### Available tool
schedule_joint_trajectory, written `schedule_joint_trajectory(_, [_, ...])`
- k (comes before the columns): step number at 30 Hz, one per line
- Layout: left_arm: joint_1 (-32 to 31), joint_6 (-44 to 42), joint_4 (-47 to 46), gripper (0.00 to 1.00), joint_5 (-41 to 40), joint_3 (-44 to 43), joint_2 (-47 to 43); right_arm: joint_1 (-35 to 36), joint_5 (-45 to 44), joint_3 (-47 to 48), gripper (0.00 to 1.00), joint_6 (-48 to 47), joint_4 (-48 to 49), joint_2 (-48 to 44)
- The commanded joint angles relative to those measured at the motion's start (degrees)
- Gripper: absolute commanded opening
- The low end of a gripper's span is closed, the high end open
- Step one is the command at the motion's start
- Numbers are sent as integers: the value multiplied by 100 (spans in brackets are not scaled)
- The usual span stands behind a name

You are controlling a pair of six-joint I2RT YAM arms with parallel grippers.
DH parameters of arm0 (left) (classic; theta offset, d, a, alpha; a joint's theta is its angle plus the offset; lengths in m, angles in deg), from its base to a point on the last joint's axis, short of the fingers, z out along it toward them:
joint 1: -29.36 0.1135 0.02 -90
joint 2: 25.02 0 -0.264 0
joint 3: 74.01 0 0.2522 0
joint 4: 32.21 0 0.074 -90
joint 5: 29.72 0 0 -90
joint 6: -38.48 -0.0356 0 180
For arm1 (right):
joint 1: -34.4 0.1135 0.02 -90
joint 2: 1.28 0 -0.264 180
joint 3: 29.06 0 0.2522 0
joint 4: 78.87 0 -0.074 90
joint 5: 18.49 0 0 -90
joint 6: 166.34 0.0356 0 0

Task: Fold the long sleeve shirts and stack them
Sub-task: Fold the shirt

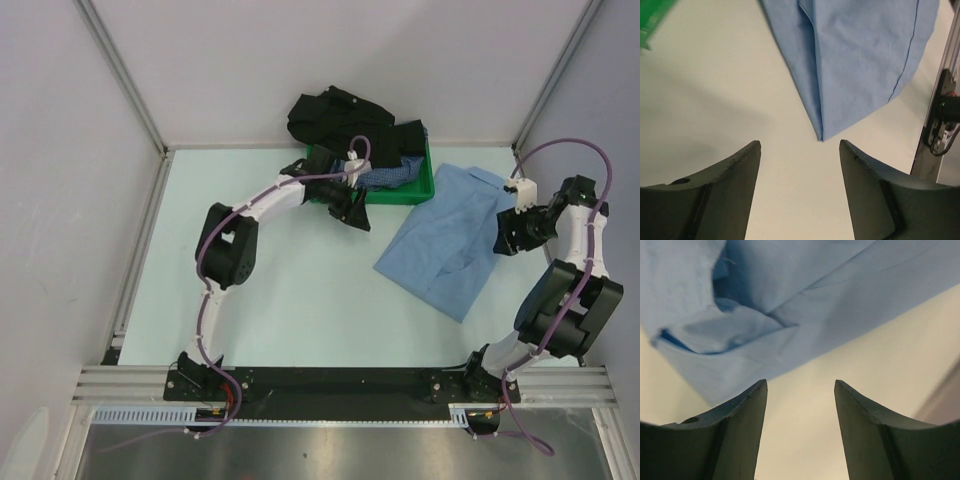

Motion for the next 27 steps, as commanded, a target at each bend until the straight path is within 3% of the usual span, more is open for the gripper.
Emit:
schedule_joint_trajectory(1, [-294,-963,1013,68,25,-101,159,26,601,-27,61,2811,-23,276])
schedule_joint_trajectory(4, [-443,-1086,1356,67,87,-418,519,-27,566,-80,60,3648,409,478])
schedule_joint_trajectory(11, [-820,-1016,1427,67,43,-497,819,-273,391,-326,58,4503,955,698])
schedule_joint_trajectory(15, [-909,-858,1427,59,-1,-471,960,-536,311,-564,58,4926,1237,725])
schedule_joint_trajectory(18, [-962,-761,1427,48,-10,-471,1039,-712,302,-695,57,5172,1334,742])
schedule_joint_trajectory(21, [-997,-717,1445,29,34,-349,995,-791,311,-801,55,5173,1308,760])
schedule_joint_trajectory(22, [-1006,-726,1436,17,60,-287,960,-800,337,-801,55,5112,1264,751])
schedule_joint_trajectory(24, [-1006,-734,1445,3,87,20,777,-792,399,-801,54,4841,1098,716])
schedule_joint_trajectory(27, [-1023,-857,1357,0,148,678,390,-748,346,-793,54,4559,878,629])
